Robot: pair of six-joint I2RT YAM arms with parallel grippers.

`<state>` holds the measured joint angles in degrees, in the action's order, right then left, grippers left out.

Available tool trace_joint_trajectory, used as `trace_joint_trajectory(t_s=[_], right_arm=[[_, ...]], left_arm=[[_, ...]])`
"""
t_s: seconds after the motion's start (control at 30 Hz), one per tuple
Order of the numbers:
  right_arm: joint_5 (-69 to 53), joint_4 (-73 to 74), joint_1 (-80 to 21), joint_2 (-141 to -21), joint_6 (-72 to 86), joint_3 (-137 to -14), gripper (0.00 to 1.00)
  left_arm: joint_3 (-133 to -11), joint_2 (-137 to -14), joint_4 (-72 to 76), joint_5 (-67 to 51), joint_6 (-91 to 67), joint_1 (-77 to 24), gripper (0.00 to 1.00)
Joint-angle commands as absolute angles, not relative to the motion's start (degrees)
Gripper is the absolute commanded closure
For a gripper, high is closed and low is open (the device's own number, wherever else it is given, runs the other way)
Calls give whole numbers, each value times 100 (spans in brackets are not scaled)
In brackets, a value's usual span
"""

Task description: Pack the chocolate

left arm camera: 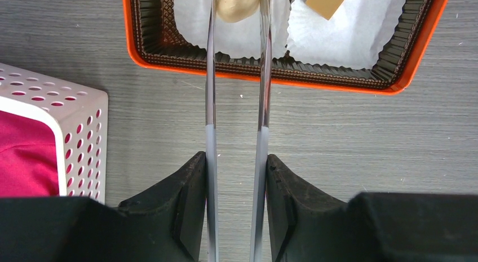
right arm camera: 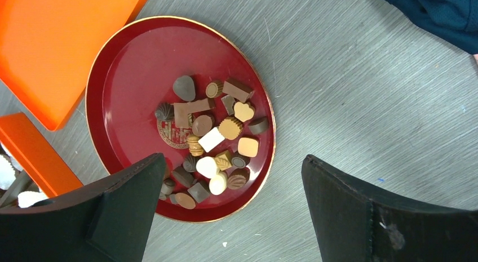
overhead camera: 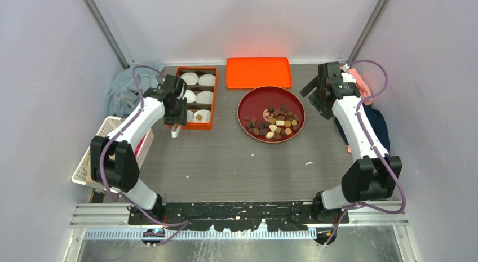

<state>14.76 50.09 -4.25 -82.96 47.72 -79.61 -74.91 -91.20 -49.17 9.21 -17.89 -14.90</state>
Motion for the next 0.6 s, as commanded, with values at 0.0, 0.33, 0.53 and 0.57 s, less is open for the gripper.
trace_joint_trajectory(t_s=[0.0, 0.33, 0.53, 0.57], right_arm=[[1476, 4832, -398, -8293, 4730, -8181, 4], [1457, 4790, -404, -8332, 4775, -8152, 4], [1427, 4789, -403, -8339, 4778, -8161, 4], [1420, 4787, -404, -8348, 4775, -8171, 5]], left_arm=[[-7723, -9046, -4880, 982, -1705, -1451, 60], [-7690, -8990, -4903, 1064, -1643, -1450, 59], [-7861, -8754, -4958, 1193, -1623, -1450, 64], [-7913, -8716, -4991, 1208, -1606, -1450, 64]])
